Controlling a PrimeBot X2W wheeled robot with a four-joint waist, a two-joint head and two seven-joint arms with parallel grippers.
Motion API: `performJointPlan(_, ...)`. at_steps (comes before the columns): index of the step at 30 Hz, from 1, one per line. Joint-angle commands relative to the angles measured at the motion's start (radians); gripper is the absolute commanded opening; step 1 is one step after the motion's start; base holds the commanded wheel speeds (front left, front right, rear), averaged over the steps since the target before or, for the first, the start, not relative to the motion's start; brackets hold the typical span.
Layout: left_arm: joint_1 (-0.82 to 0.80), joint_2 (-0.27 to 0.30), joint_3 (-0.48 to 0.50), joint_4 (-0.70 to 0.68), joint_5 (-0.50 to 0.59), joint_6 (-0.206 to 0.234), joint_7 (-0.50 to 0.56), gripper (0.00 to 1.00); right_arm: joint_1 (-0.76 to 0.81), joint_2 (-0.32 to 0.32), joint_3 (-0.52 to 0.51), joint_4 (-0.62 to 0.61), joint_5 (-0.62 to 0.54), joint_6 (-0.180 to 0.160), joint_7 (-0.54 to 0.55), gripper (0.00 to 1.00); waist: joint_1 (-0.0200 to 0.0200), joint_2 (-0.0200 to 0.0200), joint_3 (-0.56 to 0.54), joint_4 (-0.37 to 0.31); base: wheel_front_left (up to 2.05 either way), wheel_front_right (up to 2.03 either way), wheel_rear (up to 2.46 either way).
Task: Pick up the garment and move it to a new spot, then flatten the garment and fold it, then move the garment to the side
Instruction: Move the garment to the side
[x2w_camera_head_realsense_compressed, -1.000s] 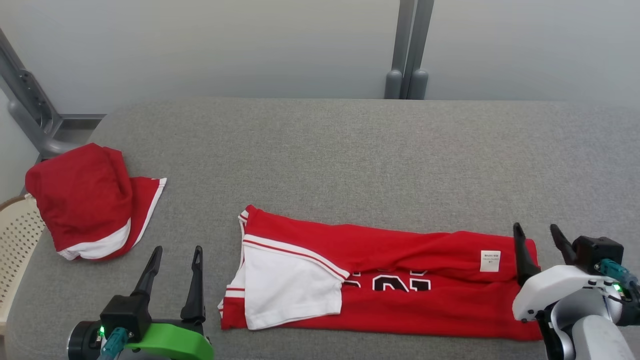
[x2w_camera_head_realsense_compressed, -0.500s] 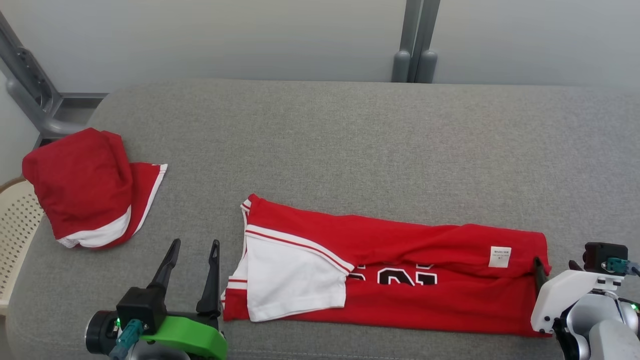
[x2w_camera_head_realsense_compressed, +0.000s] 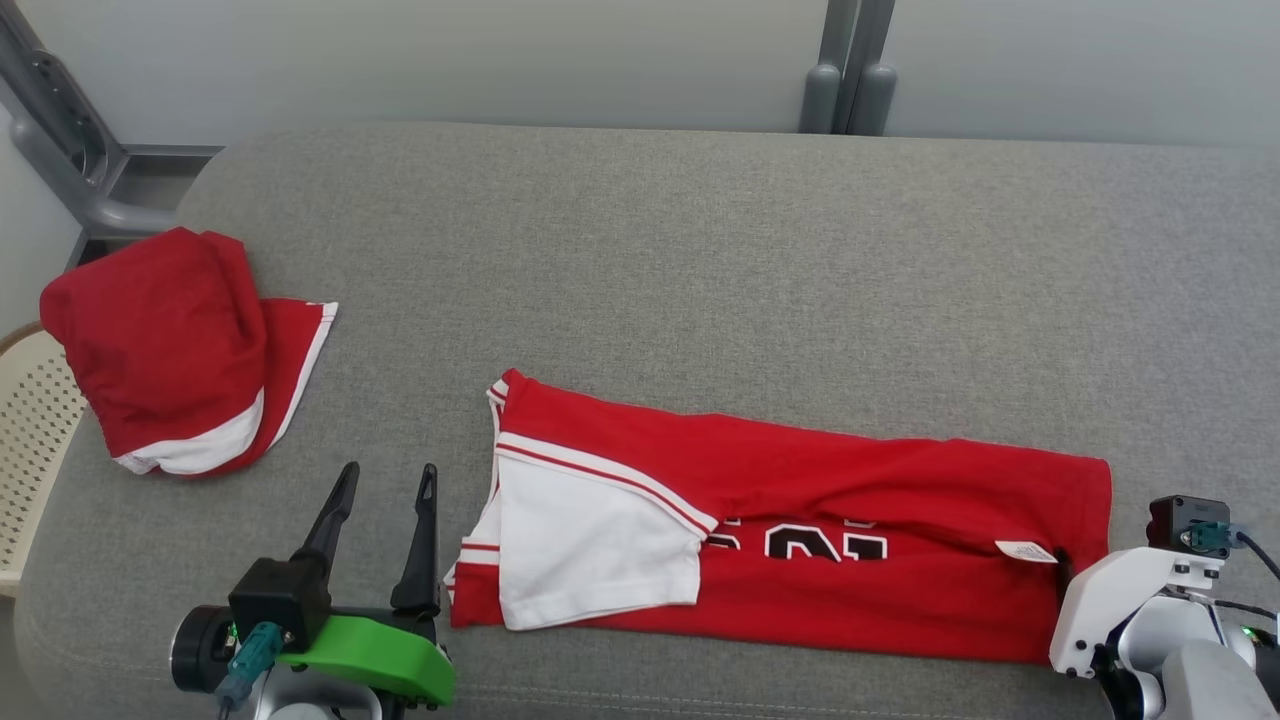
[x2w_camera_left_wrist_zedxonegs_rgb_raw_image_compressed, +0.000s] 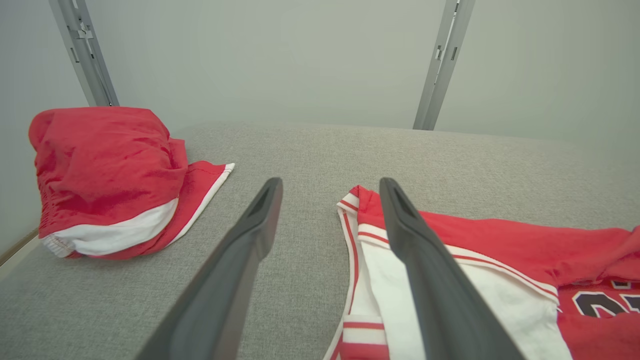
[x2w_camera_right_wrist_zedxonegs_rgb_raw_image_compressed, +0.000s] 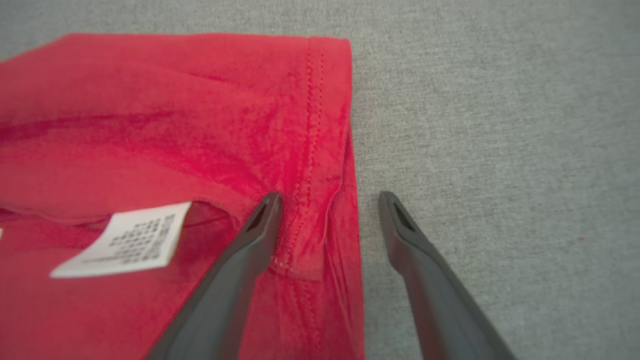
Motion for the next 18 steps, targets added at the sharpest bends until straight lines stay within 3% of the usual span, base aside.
performJointPlan(1, -0.013, -0.006, 0.002, 0.002, 0.010, -0.004, -0.003, 1.00, -0.009, -0.002, 0.001, 0.023, 0.004, -0.001, 0.017, 1.00, 0.0000, 0.0000, 0.004, 0.001, 0.00, 0.00, 0.00)
performJointPlan(7, -0.024, -0.015, 0.002, 0.013, 0.016, -0.019, -0.003, 1.00, -0.044, 0.002, -0.018, 0.108, 0.009, -0.002, 0.106, 0.99, 0.0000, 0.0000, 0.016, 0.009, 0.00, 0.00, 0.00)
performJointPlan(8, -0.024, -0.017, 0.003, 0.016, 0.015, -0.022, -0.003, 1.00, -0.049, 0.002, -0.020, 0.116, 0.014, -0.002, 0.113, 0.46, 0.0000, 0.0000, 0.017, 0.010, 0.00, 0.00, 0.00)
performJointPlan(9, -0.025, -0.018, 0.004, 0.019, 0.015, -0.022, -0.003, 1.00, -0.056, 0.003, -0.020, 0.121, 0.014, -0.002, 0.116, 0.00, 0.0000, 0.0000, 0.018, 0.011, 0.00, 0.00, 0.00)
performJointPlan(18, -0.019, -0.025, 0.021, 0.034, 0.023, -0.034, -0.003, 1.00, -0.100, -0.008, -0.068, 0.078, 0.021, -0.003, 0.102, 0.00, 0.0000, 0.0000, 0.013, 0.004, 0.00, 0.00, 0.00)
